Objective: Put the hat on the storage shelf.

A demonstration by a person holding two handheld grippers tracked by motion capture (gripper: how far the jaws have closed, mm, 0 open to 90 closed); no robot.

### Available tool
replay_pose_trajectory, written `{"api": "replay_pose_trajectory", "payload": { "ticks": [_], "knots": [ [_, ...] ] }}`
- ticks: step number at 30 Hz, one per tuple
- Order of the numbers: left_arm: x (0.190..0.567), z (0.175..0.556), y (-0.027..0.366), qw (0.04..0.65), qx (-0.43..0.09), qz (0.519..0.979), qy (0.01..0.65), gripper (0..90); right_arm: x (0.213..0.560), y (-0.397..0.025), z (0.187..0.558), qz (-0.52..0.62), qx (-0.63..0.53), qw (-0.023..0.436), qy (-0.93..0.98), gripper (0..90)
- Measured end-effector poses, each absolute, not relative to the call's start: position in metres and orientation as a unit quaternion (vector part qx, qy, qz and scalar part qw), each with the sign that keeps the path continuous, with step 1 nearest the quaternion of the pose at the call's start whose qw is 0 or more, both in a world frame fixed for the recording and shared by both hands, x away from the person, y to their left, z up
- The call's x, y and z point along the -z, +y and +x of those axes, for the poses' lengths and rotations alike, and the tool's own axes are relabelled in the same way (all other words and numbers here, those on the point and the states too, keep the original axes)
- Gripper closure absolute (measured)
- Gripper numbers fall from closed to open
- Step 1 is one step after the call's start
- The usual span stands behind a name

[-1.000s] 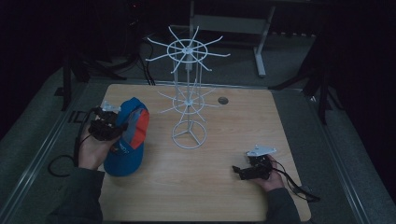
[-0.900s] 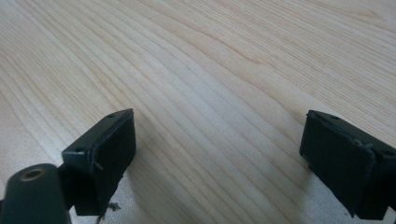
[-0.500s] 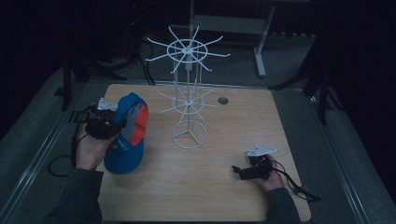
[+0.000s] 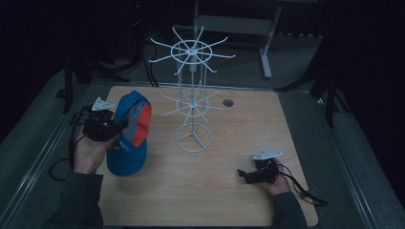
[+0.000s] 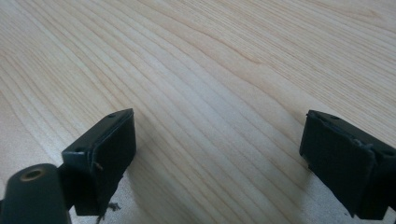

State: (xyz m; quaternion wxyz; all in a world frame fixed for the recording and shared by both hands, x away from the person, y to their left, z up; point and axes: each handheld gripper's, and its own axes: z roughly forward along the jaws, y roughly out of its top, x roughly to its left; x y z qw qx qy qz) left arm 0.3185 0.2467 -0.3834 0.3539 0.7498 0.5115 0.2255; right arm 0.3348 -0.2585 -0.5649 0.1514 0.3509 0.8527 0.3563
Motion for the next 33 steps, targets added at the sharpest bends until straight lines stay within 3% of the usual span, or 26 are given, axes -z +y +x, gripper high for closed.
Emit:
{"api": "replay_pose_trajectory", "payload": {
  "ticks": [33],
  "knots": [
    [0.360, 0.308, 0.258, 0.395, -0.249, 0.721, 0.512, 88.4, 0.565, -0.259, 0.335, 0.351, -0.355, 0.150, 0.853, 10.4]
  ]
}}
